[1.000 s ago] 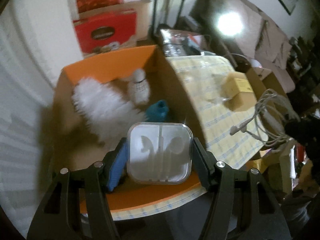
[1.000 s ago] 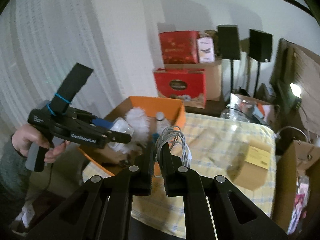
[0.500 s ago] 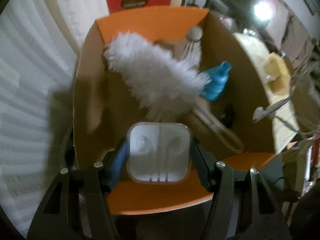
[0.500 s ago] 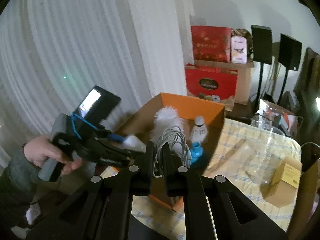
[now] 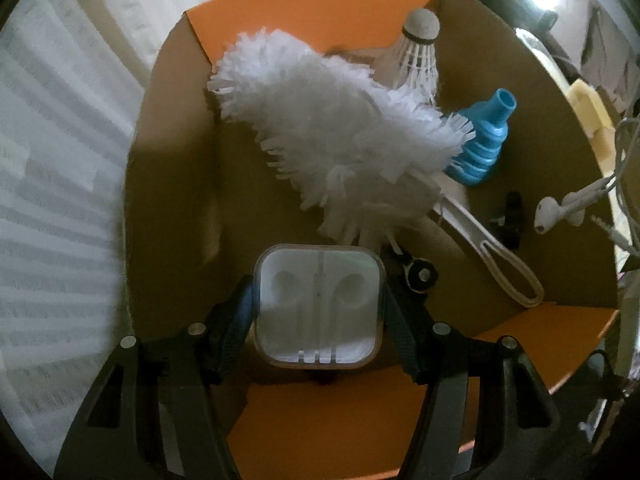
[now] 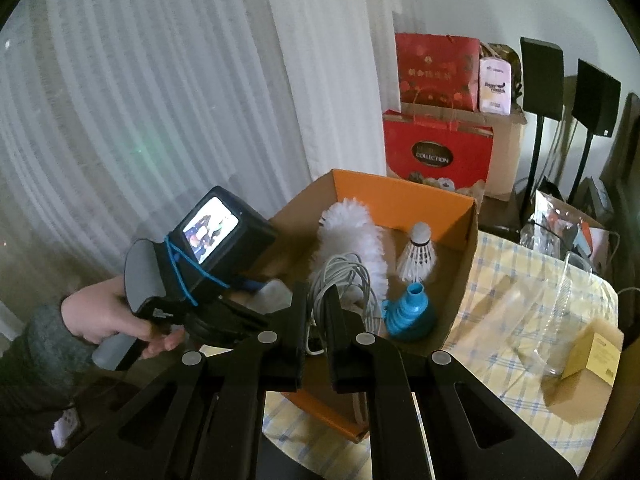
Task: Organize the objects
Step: 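Carry the earphone case with the left tool while the right tool carries the cable into the orange box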
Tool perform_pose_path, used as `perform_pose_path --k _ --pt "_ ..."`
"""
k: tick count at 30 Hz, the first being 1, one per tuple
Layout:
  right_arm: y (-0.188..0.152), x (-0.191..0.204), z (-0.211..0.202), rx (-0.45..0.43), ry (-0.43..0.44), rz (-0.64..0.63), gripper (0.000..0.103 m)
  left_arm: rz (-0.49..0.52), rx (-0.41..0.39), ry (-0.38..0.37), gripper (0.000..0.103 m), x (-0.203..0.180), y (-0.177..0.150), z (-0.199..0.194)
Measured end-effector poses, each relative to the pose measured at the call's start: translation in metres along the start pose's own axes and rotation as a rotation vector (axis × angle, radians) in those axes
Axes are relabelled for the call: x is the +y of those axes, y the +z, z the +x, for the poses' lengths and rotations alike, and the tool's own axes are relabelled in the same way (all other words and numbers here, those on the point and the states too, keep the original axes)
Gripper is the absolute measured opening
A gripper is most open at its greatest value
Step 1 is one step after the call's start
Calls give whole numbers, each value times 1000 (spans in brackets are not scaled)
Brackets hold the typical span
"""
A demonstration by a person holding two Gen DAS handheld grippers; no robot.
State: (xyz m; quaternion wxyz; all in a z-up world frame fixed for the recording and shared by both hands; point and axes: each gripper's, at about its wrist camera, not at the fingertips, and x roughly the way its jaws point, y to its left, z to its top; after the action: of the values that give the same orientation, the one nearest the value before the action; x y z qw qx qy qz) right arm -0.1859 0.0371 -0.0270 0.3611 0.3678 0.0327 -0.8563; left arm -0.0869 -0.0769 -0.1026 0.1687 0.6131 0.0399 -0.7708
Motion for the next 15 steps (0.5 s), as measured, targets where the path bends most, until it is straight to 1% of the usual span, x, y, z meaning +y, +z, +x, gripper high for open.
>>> perform_pose_path --k 6,9,12,14,15 --pt "0 -2 5 8 6 1 7 17 22 6 59 -5 -5 10" --pt "-1 -3 6 13 7 -1 7 -10 14 -34 60 -1 -8 4" --pt "0 -5 8 16 5 2 7 -35 -15 -81 66 3 -13 -10" --pt "1 -6 8 15 4 4 7 -47 -47 -96 76 7 -17 -24" --pt "2 -6 9 15 3 4 7 -54 -65 -103 78 9 -20 -31"
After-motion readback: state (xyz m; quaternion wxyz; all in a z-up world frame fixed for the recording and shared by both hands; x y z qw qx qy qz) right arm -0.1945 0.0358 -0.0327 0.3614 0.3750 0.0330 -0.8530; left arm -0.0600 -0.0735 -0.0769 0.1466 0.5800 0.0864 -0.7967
